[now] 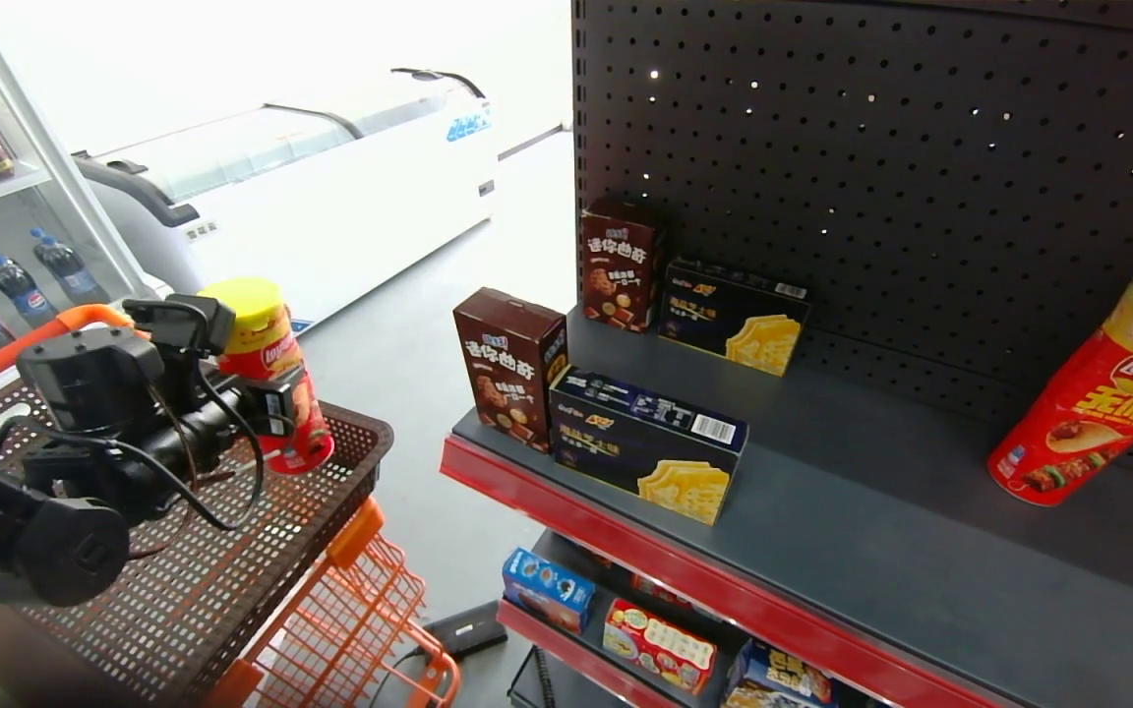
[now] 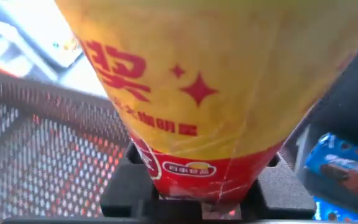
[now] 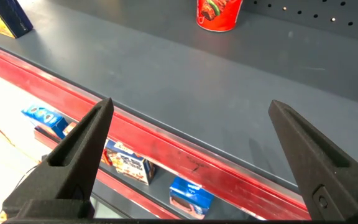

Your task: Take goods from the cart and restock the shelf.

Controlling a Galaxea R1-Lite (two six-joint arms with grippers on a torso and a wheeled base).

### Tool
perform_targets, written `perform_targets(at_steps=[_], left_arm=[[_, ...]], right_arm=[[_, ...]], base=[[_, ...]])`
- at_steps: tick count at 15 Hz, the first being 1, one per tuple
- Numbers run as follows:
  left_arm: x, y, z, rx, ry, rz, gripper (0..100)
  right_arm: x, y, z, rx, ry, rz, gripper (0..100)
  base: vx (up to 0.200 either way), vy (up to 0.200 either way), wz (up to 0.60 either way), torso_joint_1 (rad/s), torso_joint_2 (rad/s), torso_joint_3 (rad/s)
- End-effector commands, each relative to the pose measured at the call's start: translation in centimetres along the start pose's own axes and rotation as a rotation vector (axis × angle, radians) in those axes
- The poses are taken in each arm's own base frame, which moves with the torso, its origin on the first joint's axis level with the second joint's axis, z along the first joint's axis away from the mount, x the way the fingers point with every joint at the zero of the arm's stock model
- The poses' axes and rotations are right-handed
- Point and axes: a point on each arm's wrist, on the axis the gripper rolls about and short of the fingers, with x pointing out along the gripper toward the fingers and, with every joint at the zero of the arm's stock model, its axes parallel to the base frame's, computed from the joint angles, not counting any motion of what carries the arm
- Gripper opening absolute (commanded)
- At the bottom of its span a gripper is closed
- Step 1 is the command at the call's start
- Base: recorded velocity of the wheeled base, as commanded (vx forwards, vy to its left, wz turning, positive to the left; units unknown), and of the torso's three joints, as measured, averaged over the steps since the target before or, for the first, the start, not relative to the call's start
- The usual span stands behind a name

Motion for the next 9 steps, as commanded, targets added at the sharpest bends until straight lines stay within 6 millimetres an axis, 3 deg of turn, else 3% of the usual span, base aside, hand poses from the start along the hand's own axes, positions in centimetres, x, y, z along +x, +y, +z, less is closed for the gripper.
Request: perform_targets(at_steps=[1,4,6,7,9], left_arm=[[-3.0,0.0,4.6,0.036,-0.15,-0.035,0],[-6.4,-1.2,7.3,0.037,-0.178,-0.1,0],[-9.0,-1.7,7.2,0.038,-0.196,-0.182,0],[-11.4,-2.2,7.5,0.038,-0.212,-0.239,0],[-13.8,-3.4,6.6,0.033,-0.141,-0.312,0]], right_arm=[[0.0,0.0,0.0,0.0,0.001,0.0,100],[0.0,0.0,0.0,0.0,0.001,0.0,100],[0.0,0.0,0.0,0.0,0.001,0.0,100],[0.0,0.0,0.0,0.0,0.001,0.0,100],[0.0,0.0,0.0,0.0,0.001,0.0,100]], base=[[0.0,0.0,0.0,0.0,0.0,0.0],[0.0,0.0,0.0,0.0,0.0,0.0],[0.0,0.0,0.0,0.0,0.0,0.0],[0.0,0.0,0.0,0.0,0.0,0.0],[0.0,0.0,0.0,0.0,0.0,0.0]])
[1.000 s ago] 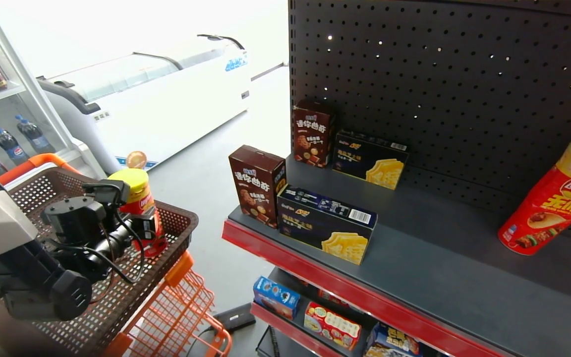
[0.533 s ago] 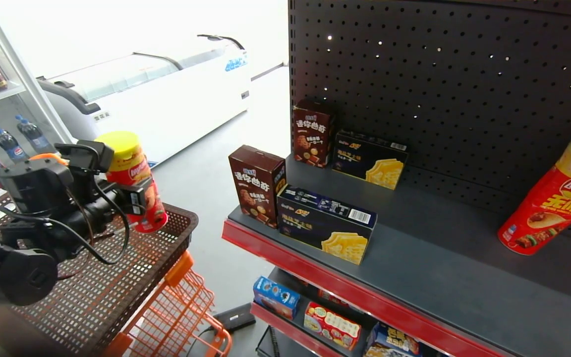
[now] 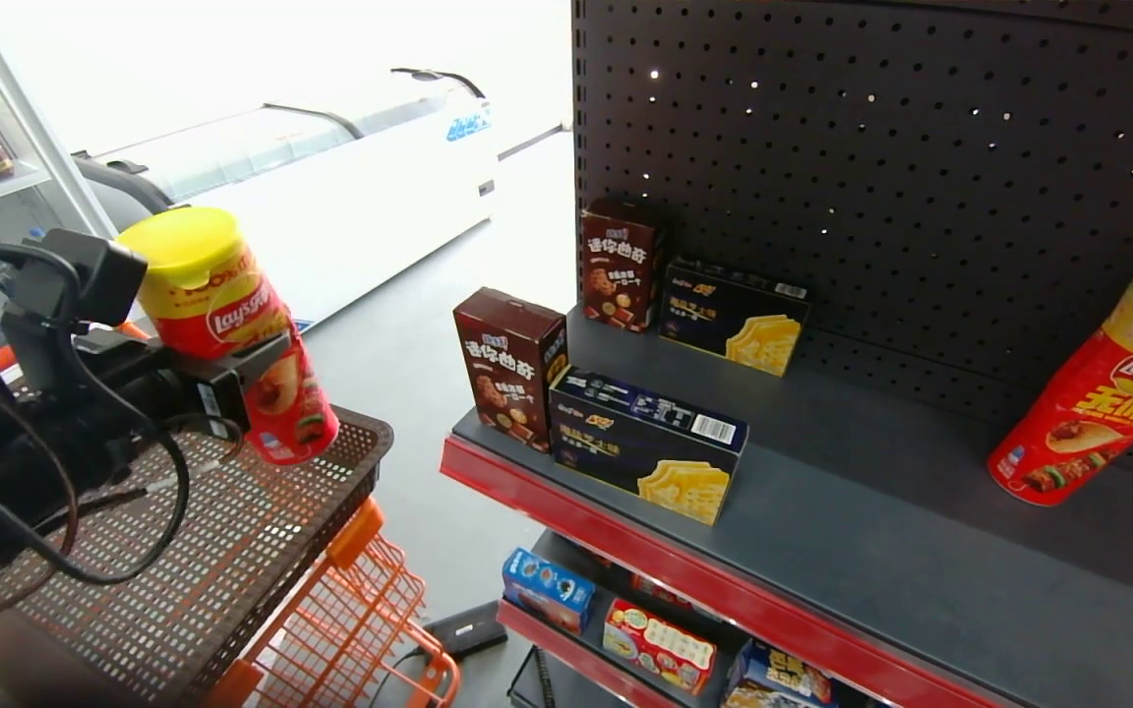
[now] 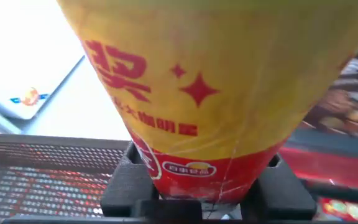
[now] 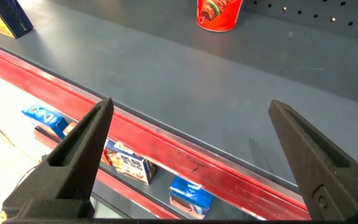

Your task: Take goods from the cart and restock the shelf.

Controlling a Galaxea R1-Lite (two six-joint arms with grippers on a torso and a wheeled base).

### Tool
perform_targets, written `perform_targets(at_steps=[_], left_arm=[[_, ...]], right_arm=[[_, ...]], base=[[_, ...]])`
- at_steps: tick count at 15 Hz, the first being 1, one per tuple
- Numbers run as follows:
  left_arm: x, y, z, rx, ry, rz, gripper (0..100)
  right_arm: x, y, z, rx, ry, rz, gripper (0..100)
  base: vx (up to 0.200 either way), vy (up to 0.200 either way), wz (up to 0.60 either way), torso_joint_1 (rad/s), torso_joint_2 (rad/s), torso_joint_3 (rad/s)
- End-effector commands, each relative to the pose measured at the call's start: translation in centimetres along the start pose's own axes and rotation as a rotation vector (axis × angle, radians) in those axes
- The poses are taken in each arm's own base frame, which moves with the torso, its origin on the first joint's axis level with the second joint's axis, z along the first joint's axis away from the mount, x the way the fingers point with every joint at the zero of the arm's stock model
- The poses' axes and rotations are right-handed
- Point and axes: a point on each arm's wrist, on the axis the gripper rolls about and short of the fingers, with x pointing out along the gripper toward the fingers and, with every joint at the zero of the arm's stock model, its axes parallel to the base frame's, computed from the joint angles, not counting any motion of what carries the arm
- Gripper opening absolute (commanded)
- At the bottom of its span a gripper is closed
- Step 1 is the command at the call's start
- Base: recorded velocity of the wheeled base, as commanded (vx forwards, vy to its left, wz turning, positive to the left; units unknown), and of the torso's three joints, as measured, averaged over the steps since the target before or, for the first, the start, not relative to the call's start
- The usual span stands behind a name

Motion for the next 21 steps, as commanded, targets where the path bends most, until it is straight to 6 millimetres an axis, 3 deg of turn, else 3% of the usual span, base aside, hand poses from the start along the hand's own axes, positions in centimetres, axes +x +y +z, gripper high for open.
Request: perform_targets(at_steps=[1,4,6,18,21], left_arm=[[-4.3,-2.2,1.3,-0.001,-0.026,-0.089,0],[-6.4,-4.6,2.0,-0.063,0.021,-0.226,0],[-6.7,-5.7,2.6,-0.068,0.032,-0.291,0],[-4.6,-10.8,3.3,-0.068,0.043,-0.574,0],[-4.2,-13.2,2.8,-0.061,0.057,-0.675,0]], right_arm=[[0.0,0.0,0.0,0.0,0.001,0.0,100],[0.0,0.0,0.0,0.0,0.001,0.0,100],[0.0,0.0,0.0,0.0,0.001,0.0,100],[0.0,0.0,0.0,0.0,0.001,0.0,100],[0.0,0.0,0.0,-0.005,0.001,0.006,100]], base=[[0.0,0.0,0.0,0.0,0.0,0.0],[0.0,0.0,0.0,0.0,0.0,0.0],[0.0,0.0,0.0,0.0,0.0,0.0],[0.0,0.0,0.0,0.0,0.0,0.0],[0.0,0.0,0.0,0.0,0.0,0.0]])
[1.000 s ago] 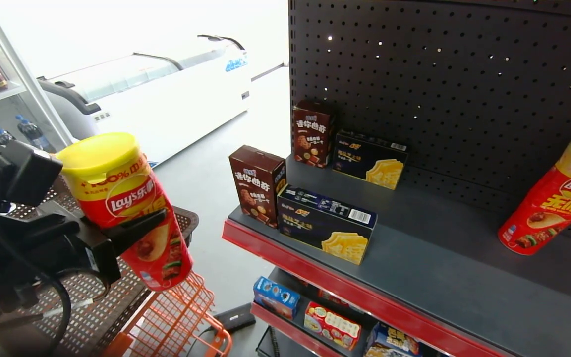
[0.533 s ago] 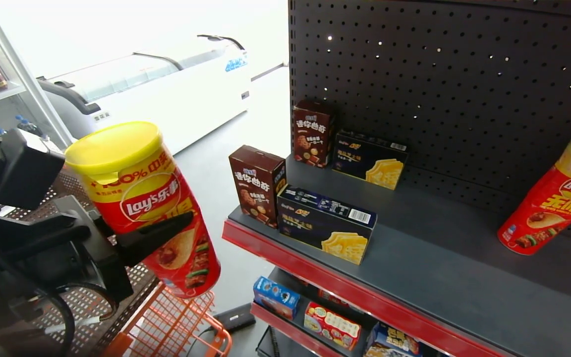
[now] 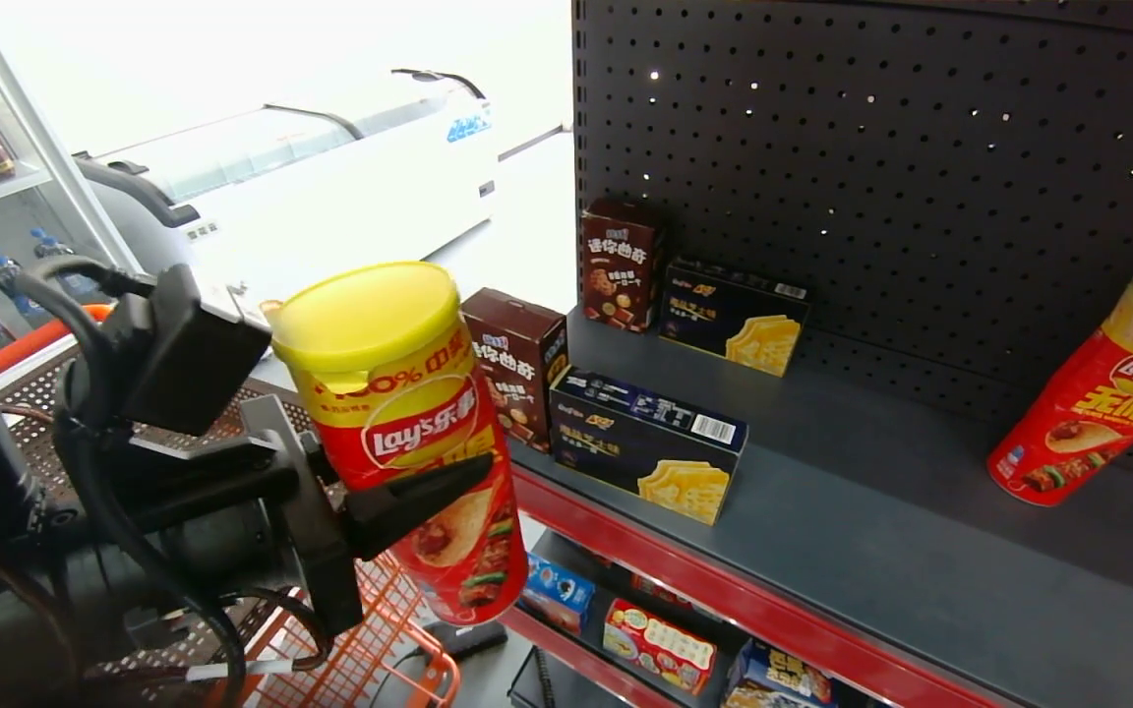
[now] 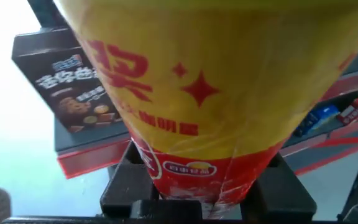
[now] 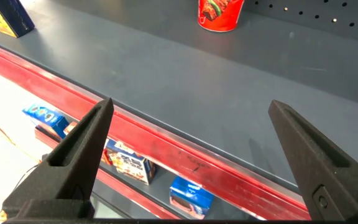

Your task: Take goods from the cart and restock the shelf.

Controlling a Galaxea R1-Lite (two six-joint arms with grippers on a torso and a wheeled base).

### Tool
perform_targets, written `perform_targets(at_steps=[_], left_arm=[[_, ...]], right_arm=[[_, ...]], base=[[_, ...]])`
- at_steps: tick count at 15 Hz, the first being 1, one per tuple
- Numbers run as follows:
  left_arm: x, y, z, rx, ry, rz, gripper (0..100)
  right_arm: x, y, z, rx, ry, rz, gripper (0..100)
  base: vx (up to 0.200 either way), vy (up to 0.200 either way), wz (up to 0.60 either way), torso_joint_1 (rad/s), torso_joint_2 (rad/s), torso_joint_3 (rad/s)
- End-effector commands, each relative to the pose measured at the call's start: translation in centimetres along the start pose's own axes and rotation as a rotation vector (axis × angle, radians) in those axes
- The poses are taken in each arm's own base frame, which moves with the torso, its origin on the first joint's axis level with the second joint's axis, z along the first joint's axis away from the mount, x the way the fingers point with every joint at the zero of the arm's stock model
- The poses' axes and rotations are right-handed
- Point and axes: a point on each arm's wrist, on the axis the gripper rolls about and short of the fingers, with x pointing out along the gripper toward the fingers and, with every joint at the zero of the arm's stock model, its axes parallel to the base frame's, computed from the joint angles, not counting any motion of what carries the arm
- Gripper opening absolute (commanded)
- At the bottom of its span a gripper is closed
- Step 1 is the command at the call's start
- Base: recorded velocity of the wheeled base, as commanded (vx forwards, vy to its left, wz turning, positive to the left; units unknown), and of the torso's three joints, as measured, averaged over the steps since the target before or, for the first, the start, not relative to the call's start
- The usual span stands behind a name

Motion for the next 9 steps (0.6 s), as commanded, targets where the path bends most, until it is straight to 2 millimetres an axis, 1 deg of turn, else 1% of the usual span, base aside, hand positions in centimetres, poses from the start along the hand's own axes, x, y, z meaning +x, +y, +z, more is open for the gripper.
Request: perform_targets(at_steps=[1,4,8,9], left_arm=[[1.5,-0.9,-0.8,-0.005,0.035,-0.058,0],[2.0,-1.0,-1.0,-0.005,0.046,-0.069,0],[2.5,-2.9,-0.9,-0.006,0.045,-0.163,0],[2.6,-3.6,-0.8,-0.028,0.035,-0.218,0]], right_arm=[[0.0,0.0,0.0,-0.001,0.001,0.001,100],[0.0,0.0,0.0,-0.001,0.001,0.001,100],[0.0,0.0,0.0,0.002,0.001,0.001,100],[0.0,0.0,0.0,0.002,0.001,0.001,100]], base=[[0.0,0.0,0.0,0.0,0.0,0.0],[0.0,0.0,0.0,0.0,0.0,0.0],[0.0,0.0,0.0,0.0,0.0,0.0],[0.0,0.0,0.0,0.0,0.0,0.0]])
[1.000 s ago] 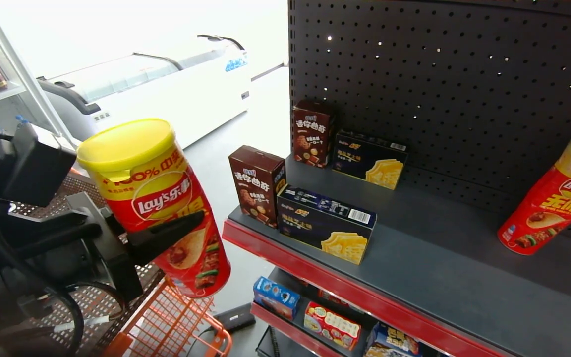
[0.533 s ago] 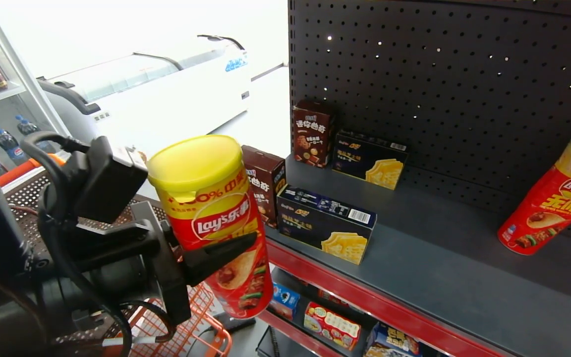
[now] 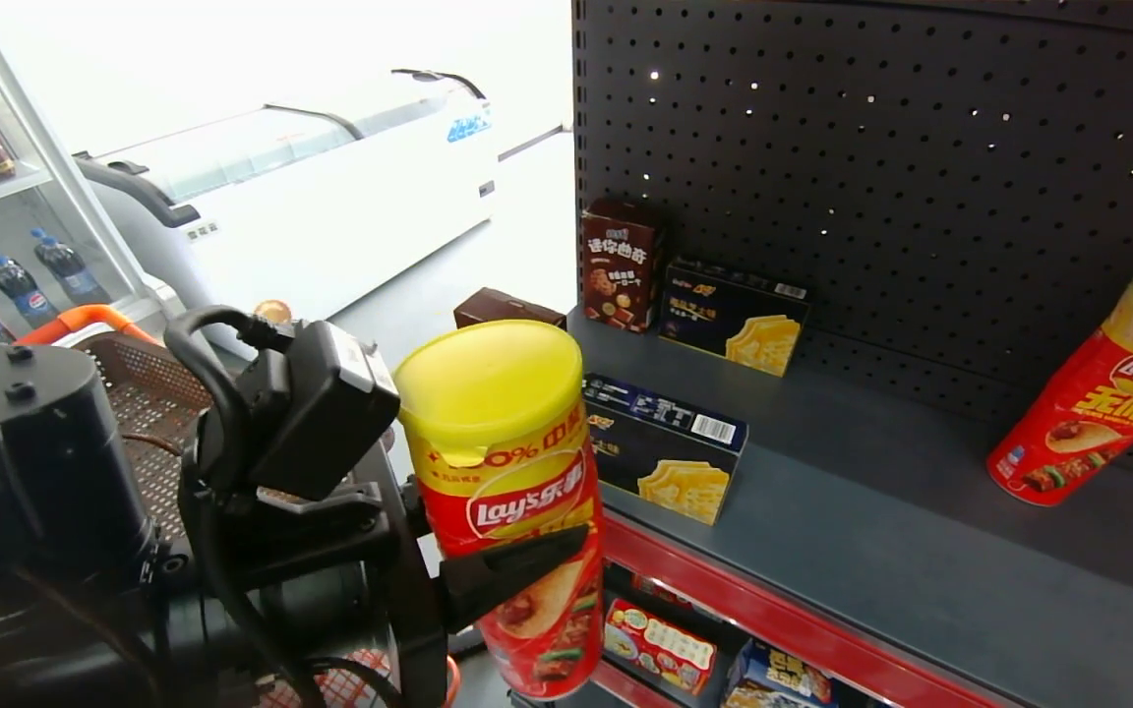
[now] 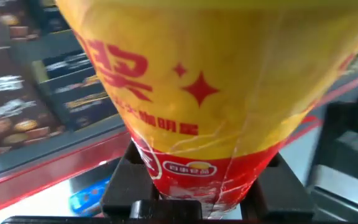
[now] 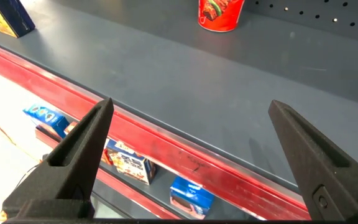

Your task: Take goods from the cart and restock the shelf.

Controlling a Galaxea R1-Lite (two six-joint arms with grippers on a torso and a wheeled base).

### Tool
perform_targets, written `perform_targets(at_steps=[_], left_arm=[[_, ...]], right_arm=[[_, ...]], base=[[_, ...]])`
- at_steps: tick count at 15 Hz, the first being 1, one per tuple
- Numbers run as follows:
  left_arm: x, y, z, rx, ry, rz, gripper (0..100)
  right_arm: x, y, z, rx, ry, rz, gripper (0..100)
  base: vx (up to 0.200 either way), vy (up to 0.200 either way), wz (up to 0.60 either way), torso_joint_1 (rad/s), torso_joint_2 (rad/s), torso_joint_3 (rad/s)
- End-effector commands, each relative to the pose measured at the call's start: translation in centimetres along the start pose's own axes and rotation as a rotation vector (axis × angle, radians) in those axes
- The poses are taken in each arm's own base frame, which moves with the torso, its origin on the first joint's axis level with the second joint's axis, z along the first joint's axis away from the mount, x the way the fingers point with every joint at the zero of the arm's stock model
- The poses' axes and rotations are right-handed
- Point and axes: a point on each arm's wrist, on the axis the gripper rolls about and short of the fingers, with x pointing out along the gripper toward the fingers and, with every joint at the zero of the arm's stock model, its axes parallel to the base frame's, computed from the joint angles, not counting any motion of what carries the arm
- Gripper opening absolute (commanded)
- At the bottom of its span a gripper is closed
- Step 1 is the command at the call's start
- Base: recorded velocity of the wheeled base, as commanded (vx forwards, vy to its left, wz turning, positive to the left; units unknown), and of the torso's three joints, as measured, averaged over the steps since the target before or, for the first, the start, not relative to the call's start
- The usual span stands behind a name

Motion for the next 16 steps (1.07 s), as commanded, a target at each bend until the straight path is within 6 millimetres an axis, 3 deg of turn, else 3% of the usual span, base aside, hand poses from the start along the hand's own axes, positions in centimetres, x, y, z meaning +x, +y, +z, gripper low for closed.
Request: perform_targets(at_steps=[1,3,16], left_arm=[[0.45,-0.98,0.25,-0.004,-0.023,-0.072,0],[0.48,-1.05,0.36,0.0,-0.036,-0.097,0],[0.41,-0.94,0.28,0.002,-0.039,-0.127,0]], right_arm=[[0.01,0.0,0.0,-0.001,0.001,0.0,100],[0.01,0.0,0.0,-0.001,0.001,0.0,100],[0.01,0.0,0.0,0.002,0.001,0.0,100]], base=[[0.0,0.0,0.0,0.0,0.0,0.0],[0.0,0.0,0.0,0.0,0.0,0.0],[0.0,0.0,-0.6,0.001,0.0,0.002]])
